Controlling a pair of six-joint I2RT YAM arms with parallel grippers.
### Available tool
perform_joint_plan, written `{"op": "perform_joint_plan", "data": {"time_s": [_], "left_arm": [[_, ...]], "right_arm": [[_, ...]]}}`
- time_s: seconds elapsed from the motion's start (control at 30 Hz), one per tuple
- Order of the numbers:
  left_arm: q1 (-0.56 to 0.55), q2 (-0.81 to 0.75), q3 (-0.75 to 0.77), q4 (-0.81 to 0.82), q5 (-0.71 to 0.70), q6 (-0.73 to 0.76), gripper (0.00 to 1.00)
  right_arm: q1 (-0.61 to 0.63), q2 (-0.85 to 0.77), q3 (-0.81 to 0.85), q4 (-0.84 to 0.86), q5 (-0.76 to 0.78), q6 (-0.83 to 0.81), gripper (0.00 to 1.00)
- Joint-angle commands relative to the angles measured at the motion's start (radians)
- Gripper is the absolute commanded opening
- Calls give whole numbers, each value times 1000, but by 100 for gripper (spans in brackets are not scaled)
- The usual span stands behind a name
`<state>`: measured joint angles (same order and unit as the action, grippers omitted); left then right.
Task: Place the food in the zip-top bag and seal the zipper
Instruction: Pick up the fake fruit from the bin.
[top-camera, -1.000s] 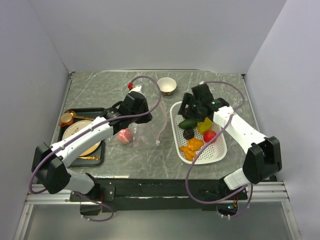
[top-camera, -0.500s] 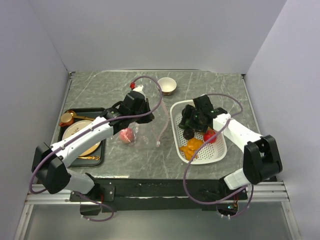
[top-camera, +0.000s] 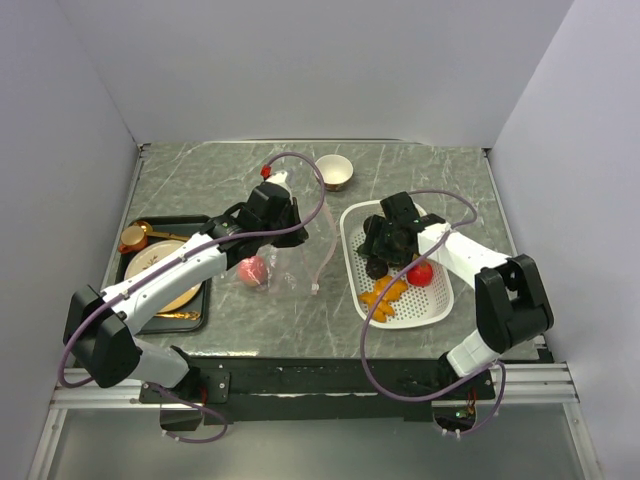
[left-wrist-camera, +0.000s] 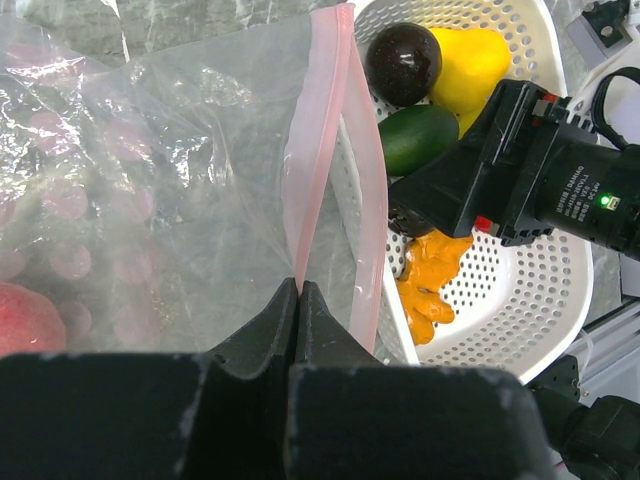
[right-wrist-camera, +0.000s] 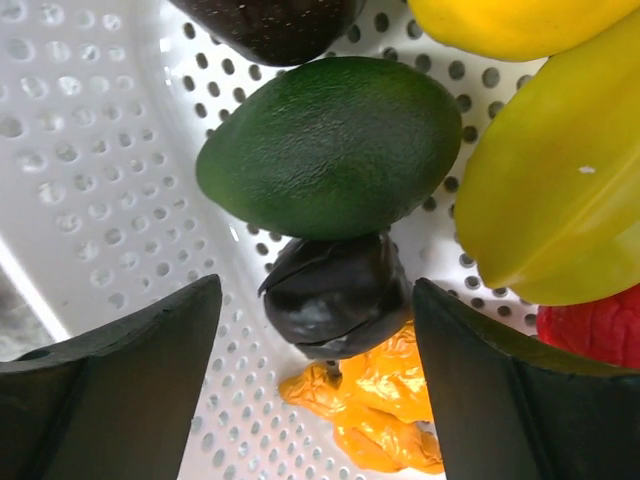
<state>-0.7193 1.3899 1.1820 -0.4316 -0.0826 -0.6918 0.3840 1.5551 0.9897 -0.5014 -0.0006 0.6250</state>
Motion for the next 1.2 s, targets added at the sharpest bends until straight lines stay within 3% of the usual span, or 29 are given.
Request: {"op": "perform_joint_plan", "data": {"time_s": [0.0,0.23,0.33,0.4,0.53,1.0,1.17], "left_arm": [[3,-19,10,5,3,25,1],[1,-15,21,-4,12,21,1],[1,-12,21,-10,10,25,1],[1,-9,24,-10,10,28,1],[1,-6,31,-15,12,32,1],[1,-22,19,-13,15,31,1],[1,-19,24,-16,15,29,1]], "right_arm": [[-5,26,29,21,10,-19,81],[-14,57,33,27,-24,-36,74],[-14,57,36,31,-39,-44,65],[-16,57,36,32,-47,-47,49],[-17,28,32,35,-70,-47,36],[-45,-222,75,1,-176,-53,36],[-53,-293,49,135,-335,22,34]]}}
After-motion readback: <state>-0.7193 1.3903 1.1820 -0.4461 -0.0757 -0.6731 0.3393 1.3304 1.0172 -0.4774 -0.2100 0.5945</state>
